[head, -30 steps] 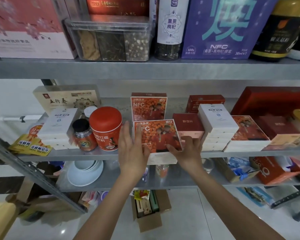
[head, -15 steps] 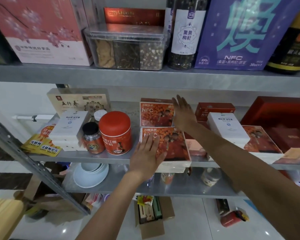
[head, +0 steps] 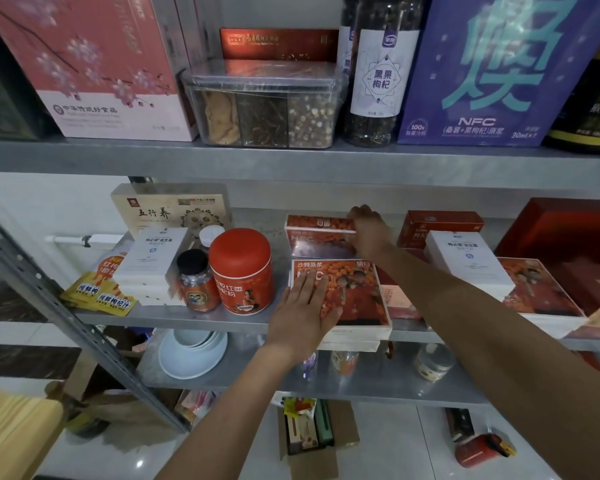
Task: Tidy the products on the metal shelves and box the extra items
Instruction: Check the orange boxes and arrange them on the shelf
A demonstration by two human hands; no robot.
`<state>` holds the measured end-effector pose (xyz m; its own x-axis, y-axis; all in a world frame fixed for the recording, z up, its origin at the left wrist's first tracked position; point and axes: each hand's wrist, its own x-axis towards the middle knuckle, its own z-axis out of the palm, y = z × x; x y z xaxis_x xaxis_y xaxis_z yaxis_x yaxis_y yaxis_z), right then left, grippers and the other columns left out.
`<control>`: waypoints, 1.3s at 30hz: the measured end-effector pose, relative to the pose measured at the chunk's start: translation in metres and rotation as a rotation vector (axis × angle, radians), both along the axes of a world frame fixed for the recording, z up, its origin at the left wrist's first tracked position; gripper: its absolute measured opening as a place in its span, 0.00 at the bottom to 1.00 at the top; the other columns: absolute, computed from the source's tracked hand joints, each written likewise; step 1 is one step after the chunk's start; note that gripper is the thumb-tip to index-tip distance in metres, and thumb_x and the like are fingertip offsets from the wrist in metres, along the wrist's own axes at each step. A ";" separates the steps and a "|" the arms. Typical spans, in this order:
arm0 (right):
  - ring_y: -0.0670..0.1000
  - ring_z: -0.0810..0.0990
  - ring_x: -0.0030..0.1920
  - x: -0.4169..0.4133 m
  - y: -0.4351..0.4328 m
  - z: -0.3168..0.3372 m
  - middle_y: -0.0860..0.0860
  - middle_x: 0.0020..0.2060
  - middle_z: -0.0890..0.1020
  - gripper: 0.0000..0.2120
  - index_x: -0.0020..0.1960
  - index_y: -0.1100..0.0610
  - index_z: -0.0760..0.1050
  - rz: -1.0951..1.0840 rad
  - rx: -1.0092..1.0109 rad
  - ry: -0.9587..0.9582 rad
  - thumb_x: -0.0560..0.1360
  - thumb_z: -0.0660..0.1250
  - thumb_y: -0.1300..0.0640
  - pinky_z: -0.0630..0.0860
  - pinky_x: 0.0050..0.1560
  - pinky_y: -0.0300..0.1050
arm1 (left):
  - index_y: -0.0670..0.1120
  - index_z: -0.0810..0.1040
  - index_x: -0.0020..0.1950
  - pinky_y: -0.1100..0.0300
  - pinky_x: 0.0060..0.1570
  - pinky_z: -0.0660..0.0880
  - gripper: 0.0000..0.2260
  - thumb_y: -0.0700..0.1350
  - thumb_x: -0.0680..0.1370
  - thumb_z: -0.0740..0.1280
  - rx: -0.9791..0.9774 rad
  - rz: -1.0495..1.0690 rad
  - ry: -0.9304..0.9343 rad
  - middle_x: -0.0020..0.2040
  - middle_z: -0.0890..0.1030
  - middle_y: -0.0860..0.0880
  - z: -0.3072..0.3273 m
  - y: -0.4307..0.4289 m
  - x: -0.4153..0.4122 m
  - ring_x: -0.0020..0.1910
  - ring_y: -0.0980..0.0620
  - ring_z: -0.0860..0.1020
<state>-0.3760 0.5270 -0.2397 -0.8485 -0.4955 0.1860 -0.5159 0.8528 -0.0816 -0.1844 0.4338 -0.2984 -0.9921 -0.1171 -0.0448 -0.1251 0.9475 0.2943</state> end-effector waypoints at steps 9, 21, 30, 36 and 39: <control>0.59 0.68 0.63 0.033 0.045 0.004 0.59 0.60 0.74 0.21 0.63 0.61 0.72 0.172 -0.273 0.202 0.71 0.71 0.68 0.77 0.50 0.52 | 0.51 0.43 0.80 0.54 0.77 0.42 0.30 0.62 0.82 0.47 -0.004 0.009 0.044 0.81 0.42 0.50 -0.003 -0.002 -0.003 0.79 0.53 0.39; 0.62 0.76 0.50 0.089 0.131 0.018 0.59 0.47 0.79 0.19 0.54 0.62 0.76 0.141 -0.619 0.416 0.66 0.76 0.71 0.63 0.50 0.25 | 0.61 0.35 0.77 0.49 0.76 0.52 0.46 0.51 0.77 0.71 0.519 0.147 0.562 0.80 0.40 0.53 0.018 -0.004 0.003 0.78 0.57 0.43; 0.53 0.73 0.56 0.136 0.161 0.044 0.58 0.53 0.79 0.18 0.56 0.68 0.77 0.427 -0.693 0.338 0.67 0.74 0.68 0.75 0.54 0.51 | 0.49 0.73 0.68 0.39 0.69 0.67 0.27 0.34 0.71 0.75 0.498 -0.075 0.795 0.69 0.74 0.51 0.068 -0.002 0.021 0.71 0.48 0.69; 0.49 0.77 0.61 0.143 0.169 0.061 0.50 0.60 0.77 0.24 0.65 0.52 0.73 0.323 -1.080 -0.156 0.70 0.73 0.62 0.79 0.53 0.39 | 0.55 0.77 0.58 0.57 0.51 0.79 0.16 0.42 0.73 0.73 0.895 0.038 0.548 0.51 0.83 0.58 0.089 0.009 0.045 0.53 0.55 0.81; 0.45 0.80 0.57 0.144 0.167 0.058 0.44 0.57 0.80 0.24 0.63 0.45 0.73 0.196 -1.243 -0.355 0.69 0.73 0.53 0.79 0.53 0.42 | 0.52 0.81 0.51 0.66 0.41 0.79 0.10 0.48 0.70 0.72 1.162 0.081 0.513 0.47 0.86 0.56 0.091 0.023 0.056 0.46 0.56 0.84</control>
<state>-0.2324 0.6936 -0.1815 -0.8794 -0.2754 0.3882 -0.4098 0.0231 -0.9119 -0.1281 0.4564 -0.2071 -0.9177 -0.3278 0.2243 0.2040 0.0957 0.9743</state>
